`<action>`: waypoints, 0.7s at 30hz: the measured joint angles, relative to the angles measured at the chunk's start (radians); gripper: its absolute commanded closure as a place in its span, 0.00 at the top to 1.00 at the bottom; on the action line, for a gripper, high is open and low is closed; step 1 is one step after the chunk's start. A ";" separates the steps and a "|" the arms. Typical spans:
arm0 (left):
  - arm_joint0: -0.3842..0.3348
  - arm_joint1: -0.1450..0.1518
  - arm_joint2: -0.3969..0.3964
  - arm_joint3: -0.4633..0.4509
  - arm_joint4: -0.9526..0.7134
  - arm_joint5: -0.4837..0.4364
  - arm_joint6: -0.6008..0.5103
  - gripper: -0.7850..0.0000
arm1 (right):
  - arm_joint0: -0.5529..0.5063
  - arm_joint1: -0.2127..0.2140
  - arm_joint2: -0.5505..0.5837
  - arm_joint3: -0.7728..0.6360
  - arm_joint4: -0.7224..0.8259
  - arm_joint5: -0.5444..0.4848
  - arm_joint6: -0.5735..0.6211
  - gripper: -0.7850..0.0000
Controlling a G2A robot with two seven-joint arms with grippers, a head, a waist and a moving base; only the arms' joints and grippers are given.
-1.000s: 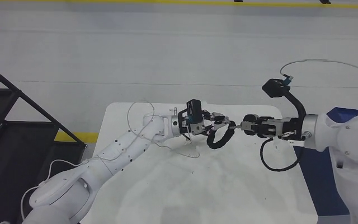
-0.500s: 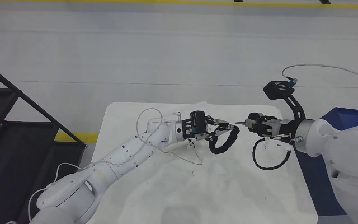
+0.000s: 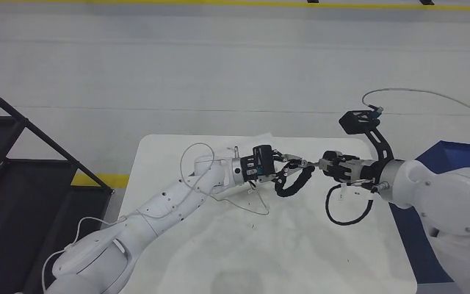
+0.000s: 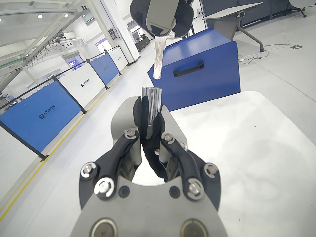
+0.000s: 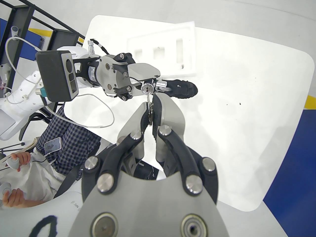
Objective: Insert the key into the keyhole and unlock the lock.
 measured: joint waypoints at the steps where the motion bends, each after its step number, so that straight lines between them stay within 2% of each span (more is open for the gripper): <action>1: 0.002 -0.001 -0.003 -0.001 0.002 -0.001 -0.003 0.00 | 0.003 0.002 -0.004 0.001 0.002 0.002 -0.002 0.00; 21: 0.031 -0.016 -0.056 -0.009 0.062 -0.030 -0.012 0.00 | 0.072 0.057 -0.082 0.032 0.058 0.048 -0.048 0.00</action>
